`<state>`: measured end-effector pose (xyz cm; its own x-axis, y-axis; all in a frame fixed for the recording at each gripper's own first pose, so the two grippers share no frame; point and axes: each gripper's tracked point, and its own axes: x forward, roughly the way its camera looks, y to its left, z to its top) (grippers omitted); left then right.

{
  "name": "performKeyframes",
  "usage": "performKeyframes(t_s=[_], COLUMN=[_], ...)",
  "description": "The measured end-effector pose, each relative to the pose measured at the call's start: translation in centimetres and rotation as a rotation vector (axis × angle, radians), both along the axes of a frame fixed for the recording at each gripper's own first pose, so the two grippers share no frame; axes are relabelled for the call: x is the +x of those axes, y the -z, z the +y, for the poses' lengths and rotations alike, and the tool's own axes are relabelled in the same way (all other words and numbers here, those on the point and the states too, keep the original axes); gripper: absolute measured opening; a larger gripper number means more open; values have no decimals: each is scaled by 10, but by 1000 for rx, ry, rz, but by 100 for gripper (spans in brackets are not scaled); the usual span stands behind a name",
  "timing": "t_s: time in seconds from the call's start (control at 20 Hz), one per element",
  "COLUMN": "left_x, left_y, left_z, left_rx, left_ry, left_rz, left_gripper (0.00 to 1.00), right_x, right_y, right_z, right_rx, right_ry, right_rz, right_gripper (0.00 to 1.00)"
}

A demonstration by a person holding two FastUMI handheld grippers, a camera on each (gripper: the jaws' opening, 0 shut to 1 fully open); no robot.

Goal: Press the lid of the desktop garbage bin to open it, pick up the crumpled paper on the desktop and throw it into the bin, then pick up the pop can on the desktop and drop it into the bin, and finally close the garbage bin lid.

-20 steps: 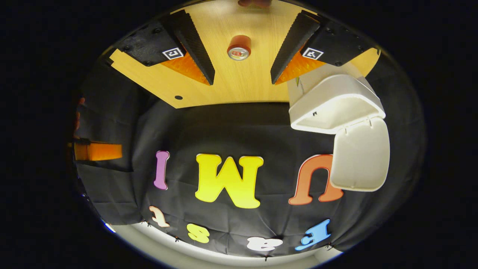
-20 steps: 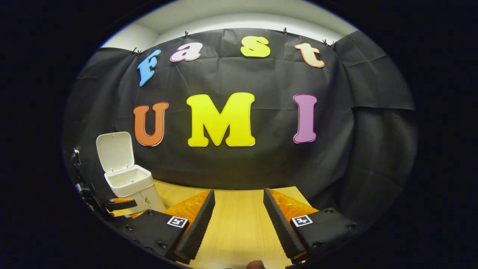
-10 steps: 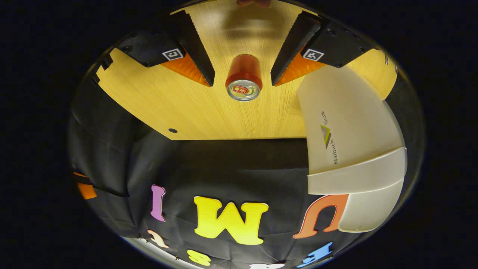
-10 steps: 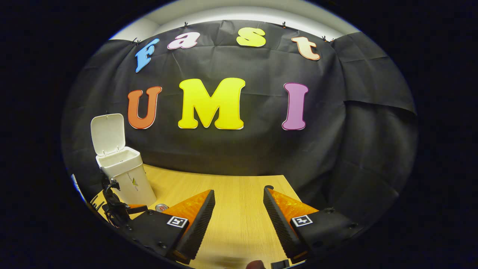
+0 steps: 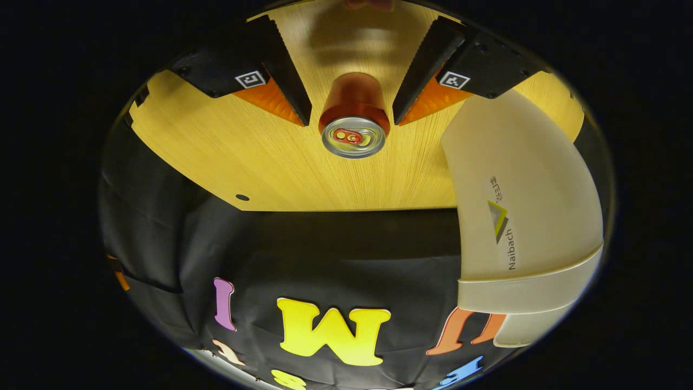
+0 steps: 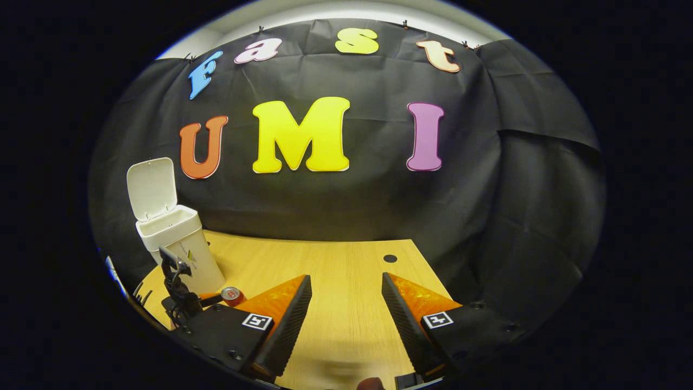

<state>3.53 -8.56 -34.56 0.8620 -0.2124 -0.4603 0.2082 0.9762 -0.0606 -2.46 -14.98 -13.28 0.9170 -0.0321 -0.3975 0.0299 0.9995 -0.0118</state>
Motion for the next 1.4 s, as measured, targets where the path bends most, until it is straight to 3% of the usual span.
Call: performKeyframes(t_s=[0.65, 0.8, 1.15, 1.4], left_x=[31, 32, 33, 29], left_y=[20, 20, 13, -19], left_z=[-5, -4, -6, -15], left_rx=[23, 29, 30, 25], left_ry=[8, 5, 24, 42], left_rz=[-23, -26, -50, -93], left_gripper=[100, 87, 81, 80], right_x=[1, 0, 1, 2], right_y=[17, 18, 20, 16], right_z=[10, 10, 11, 15], right_rx=[-20, -22, -26, -17], right_ry=[-25, -26, -35, -42], right_rz=[47, 52, 55, 37], right_gripper=[85, 85, 85, 85])
